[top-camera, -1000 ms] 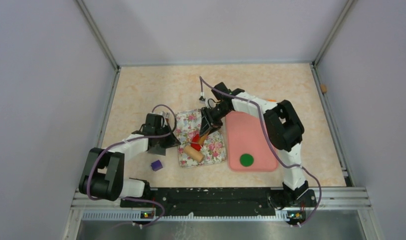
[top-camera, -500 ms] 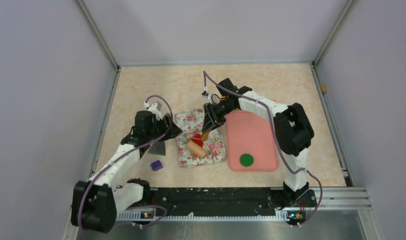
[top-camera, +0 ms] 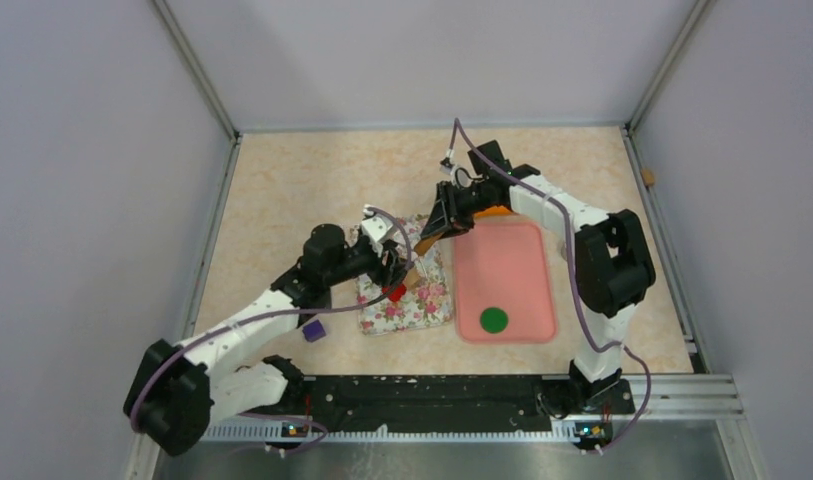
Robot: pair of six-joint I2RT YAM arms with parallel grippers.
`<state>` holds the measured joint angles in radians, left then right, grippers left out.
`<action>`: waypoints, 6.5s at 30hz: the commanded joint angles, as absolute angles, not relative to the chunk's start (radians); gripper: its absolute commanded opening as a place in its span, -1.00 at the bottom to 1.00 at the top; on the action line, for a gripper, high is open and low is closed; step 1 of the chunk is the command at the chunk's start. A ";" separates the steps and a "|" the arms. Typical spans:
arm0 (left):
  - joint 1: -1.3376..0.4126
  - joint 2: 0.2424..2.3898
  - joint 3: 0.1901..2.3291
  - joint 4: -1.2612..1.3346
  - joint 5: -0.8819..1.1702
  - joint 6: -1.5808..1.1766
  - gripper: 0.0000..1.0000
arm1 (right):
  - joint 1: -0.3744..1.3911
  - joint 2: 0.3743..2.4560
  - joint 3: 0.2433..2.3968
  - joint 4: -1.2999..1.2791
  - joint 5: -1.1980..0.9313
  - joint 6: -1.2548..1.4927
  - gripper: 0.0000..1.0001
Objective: Roll out the dumpling wrappers from the dough
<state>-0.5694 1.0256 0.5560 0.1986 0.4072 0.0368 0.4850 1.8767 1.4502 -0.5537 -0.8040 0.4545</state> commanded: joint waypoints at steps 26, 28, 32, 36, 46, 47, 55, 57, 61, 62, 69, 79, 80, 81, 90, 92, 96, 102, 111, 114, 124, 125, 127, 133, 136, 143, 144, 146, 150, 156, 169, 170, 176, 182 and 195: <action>-0.627 1.368 0.659 0.413 0.324 0.181 -0.08 | 0.479 1.874 1.407 -0.394 -0.992 0.616 -1.00; -0.629 1.381 0.670 0.415 0.332 0.181 -0.25 | 0.479 1.871 1.405 -0.398 -0.987 0.612 -1.00; -0.629 1.392 0.681 0.408 0.353 0.184 -0.80 | 0.471 1.863 1.408 -0.409 -0.992 0.585 -0.99; -0.628 1.379 0.665 0.404 0.389 0.188 -1.00 | 0.450 1.842 1.429 -0.480 -0.979 0.480 -0.42; -0.628 1.375 0.657 0.408 0.443 0.165 -1.00 | 0.437 1.798 1.405 -0.569 -0.965 0.322 0.02; -0.628 1.374 0.655 0.406 0.444 0.165 -1.00 | 0.438 1.798 1.405 -0.566 -0.957 0.319 -0.05; -0.629 1.373 0.645 0.408 0.444 0.152 -1.00 | 0.439 1.812 1.426 -0.576 -0.924 0.304 -0.85; -0.633 1.378 0.641 0.410 0.438 0.150 -0.99 | 0.443 1.809 1.431 -0.590 -0.907 0.309 -1.00; -0.653 1.392 0.635 0.426 0.424 0.156 -0.46 | 0.461 1.806 1.425 -0.593 -0.903 0.336 -1.00; -0.660 1.400 0.638 0.424 0.420 0.164 -0.43 | 0.468 1.807 1.418 -0.585 -0.909 0.350 -1.00; -0.681 1.397 0.625 0.421 0.307 0.141 -1.00 | 0.519 1.824 1.418 -0.562 -0.898 0.341 -1.00; -0.683 1.428 0.583 0.449 0.181 0.088 -1.00 | 0.539 1.882 1.439 -0.554 -0.789 0.272 -1.00; -0.683 1.431 0.575 0.446 0.166 0.071 -1.00 | 0.544 1.891 1.440 -0.557 -0.780 0.262 -1.00; -0.683 1.432 0.569 0.441 0.154 0.059 -1.00 | 0.550 1.899 1.441 -0.564 -0.768 0.249 -1.00; -0.683 1.407 0.492 0.394 0.103 -0.041 -1.00 | 0.611 1.922 1.355 -0.557 -0.662 0.219 -1.00; -0.683 1.399 0.474 0.389 0.099 -0.056 -1.00 | 0.616 1.924 1.335 -0.552 -0.650 0.220 -1.00; -0.683 1.383 0.458 0.386 0.089 -0.062 -1.00 | 0.621 1.931 1.316 -0.549 -0.640 0.220 -1.00; -0.683 1.372 0.444 0.361 0.074 -0.065 -1.00 | 0.631 1.947 1.313 -0.545 -0.635 0.216 -1.00; -0.682 1.347 0.471 0.294 0.040 -0.083 -1.00 | 0.660 1.975 1.350 -0.527 -0.658 0.228 -1.00; -0.681 1.350 0.495 0.263 0.039 -0.093 -1.00 | 0.665 1.979 1.355 -0.521 -0.664 0.235 -1.00; -0.680 1.240 0.584 0.168 0.068 -0.028 -1.00 | 0.666 1.949 1.398 -0.464 -0.823 0.259 -1.00; -0.680 1.227 0.600 0.157 0.075 -0.017 -1.00 | 0.665 1.947 1.408 -0.462 -0.845 0.260 -1.00; -0.682 1.206 0.637 0.129 0.095 -0.009 -1.00 | 0.664 1.939 1.446 -0.486 -0.866 0.235 -1.00; -0.681 1.187 0.687 0.105 0.174 0.034 -1.00 | 0.623 1.889 1.493 -0.528 -0.878 0.215 -1.00; -0.681 1.222 0.690 0.134 0.159 0.038 -1.00 | 0.608 1.864 1.500 -0.551 -0.828 0.196 -1.00; -0.681 1.344 0.693 0.224 0.173 0.025 -1.00 | 0.603 1.859 1.479 -0.594 -0.726 0.146 -1.00; -0.681 1.357 0.691 0.243 0.170 0.023 -1.00 | 0.603 1.863 1.481 -0.595 -0.724 0.145 -1.00; -0.682 1.380 0.681 0.280 0.165 0.025 -1.00 | 0.601 1.867 1.489 -0.599 -0.714 0.141 -1.00; -0.682 1.420 0.676 0.310 0.167 0.011 -1.00 | 0.595 1.888 1.506 -0.617 -0.655 0.129 -1.00; -0.681 1.476 0.639 0.390 0.177 0.003 -1.00 | 0.594 1.926 1.514 -0.643 -0.572 0.107 -1.00; -0.681 1.642 0.640 0.568 0.213 -0.055 -1.00 | 0.594 1.948 1.545 -0.682 -0.435 0.069 -1.00; -0.681 1.652 0.648 0.573 0.219 -0.057 -1.00 | 0.593 1.949 1.545 -0.684 -0.432 0.067 -1.00; -0.681 1.628 0.725 0.523 0.207 -0.070 -1.00 | 0.572 1.939 1.602 -0.682 -0.551 0.083 -1.00; -0.678 1.476 0.782 0.368 0.161 -0.058 -1.00 | 0.563 1.908 1.675 -0.619 -0.784 0.198 -1.00; -0.672 1.527 0.785 0.421 0.164 -0.010 -1.00 | 0.540 1.884 1.649 -0.627 -0.691 0.136 -1.00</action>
<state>-0.6693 1.4803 0.7403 0.3008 0.1593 -0.0269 0.5343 1.9179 1.6119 -0.6518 -0.6731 0.1646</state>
